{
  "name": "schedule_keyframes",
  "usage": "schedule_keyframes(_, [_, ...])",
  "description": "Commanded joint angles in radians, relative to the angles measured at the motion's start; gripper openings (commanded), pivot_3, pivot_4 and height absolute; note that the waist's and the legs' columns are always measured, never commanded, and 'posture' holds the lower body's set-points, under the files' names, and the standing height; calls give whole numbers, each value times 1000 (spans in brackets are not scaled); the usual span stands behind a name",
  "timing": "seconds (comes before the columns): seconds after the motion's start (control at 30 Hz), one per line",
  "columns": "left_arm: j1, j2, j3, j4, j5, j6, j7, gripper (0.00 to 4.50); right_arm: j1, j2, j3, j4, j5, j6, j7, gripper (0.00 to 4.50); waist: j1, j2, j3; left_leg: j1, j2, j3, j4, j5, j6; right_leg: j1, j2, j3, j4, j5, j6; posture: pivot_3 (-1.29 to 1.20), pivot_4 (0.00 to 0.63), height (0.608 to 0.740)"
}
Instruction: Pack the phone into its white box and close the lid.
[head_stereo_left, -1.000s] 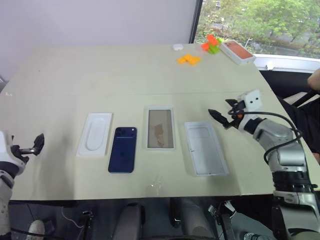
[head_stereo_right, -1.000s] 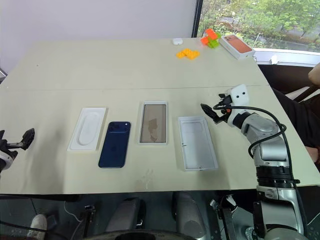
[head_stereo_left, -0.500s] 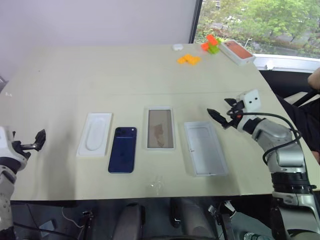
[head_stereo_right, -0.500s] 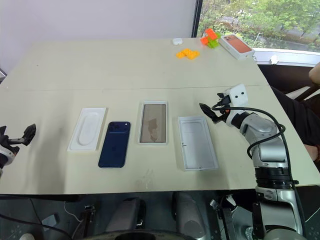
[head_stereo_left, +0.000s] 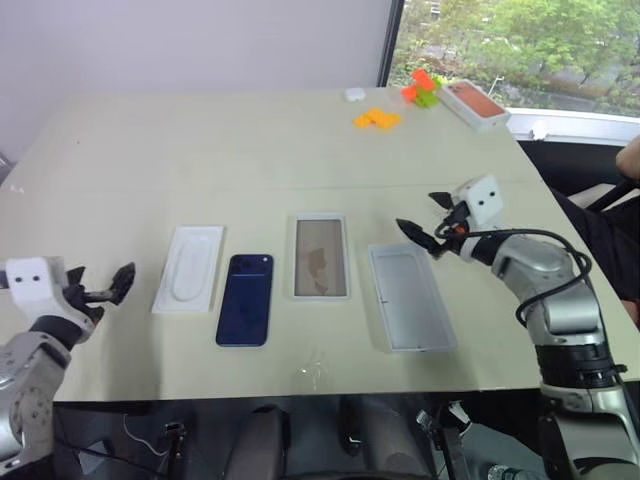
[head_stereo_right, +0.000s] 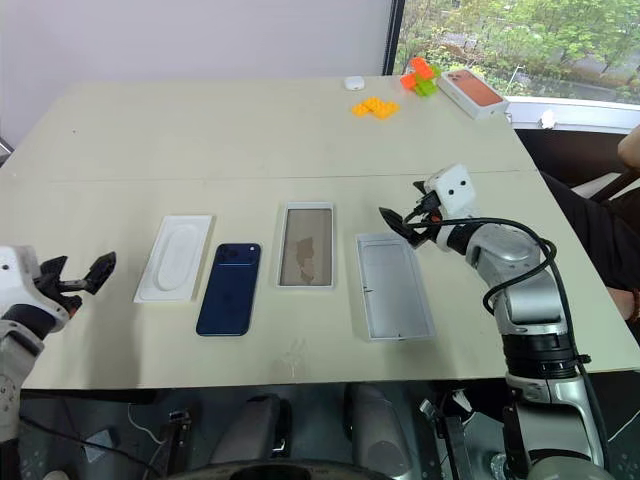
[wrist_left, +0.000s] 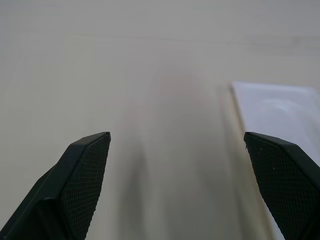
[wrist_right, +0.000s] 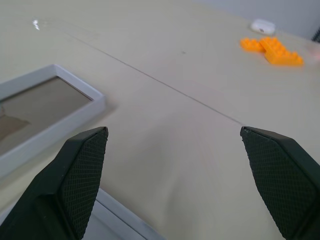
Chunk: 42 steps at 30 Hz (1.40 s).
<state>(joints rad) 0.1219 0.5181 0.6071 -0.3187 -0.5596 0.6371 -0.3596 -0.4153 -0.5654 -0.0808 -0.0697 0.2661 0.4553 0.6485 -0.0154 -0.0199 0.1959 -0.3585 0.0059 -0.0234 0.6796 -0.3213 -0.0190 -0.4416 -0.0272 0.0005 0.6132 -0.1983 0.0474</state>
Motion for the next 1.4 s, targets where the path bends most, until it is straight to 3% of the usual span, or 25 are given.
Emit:
schedule_keyframes(0.03, [9,5,4,-61,-141,115,-42,4500,-14,-15,12,-117,17,13,17,4437,0,0,0,0,0,0,0,0,0,0,0,0,0,0,0,0,150,740])
schedule_keyframes(0.37, [-8,-11,27,-39,-353,389,50,4500,42,-34,169,-411,88,107,130,4437,0,0,0,0,1,-2,0,0,0,0,1,-1,0,-1,2,0,150,740])
schedule_keyframes(0.87, [-3,-50,28,-12,-463,450,144,4500,101,-84,253,-486,60,99,167,4437,2,1,-1,2,-1,-1,1,0,0,2,0,0,0,-2,1,0,150,740])
schedule_keyframes(0.97, [9,-54,32,-19,-469,439,151,3720,97,-81,261,-482,57,98,166,4500,2,1,-1,1,-1,-1,1,0,0,1,0,0,0,-2,1,0,150,740])
schedule_keyframes(1.07, [20,-74,57,-31,-506,427,163,2340,90,-75,271,-482,60,98,169,4500,2,1,-1,1,-1,-1,1,0,0,1,-1,0,0,-2,1,0,150,740])
schedule_keyframes(1.37, [55,-86,81,-32,-583,397,199,2340,74,-65,284,-474,62,97,172,4500,1,0,-1,1,-1,-2,1,0,0,1,-1,0,-1,-2,1,0,150,740])
schedule_keyframes(1.4, [57,-88,82,-34,-590,388,201,2069,73,-64,285,-473,63,97,173,4500,1,0,-1,1,-1,-2,1,0,0,1,-1,0,-1,-2,1,0,150,740])
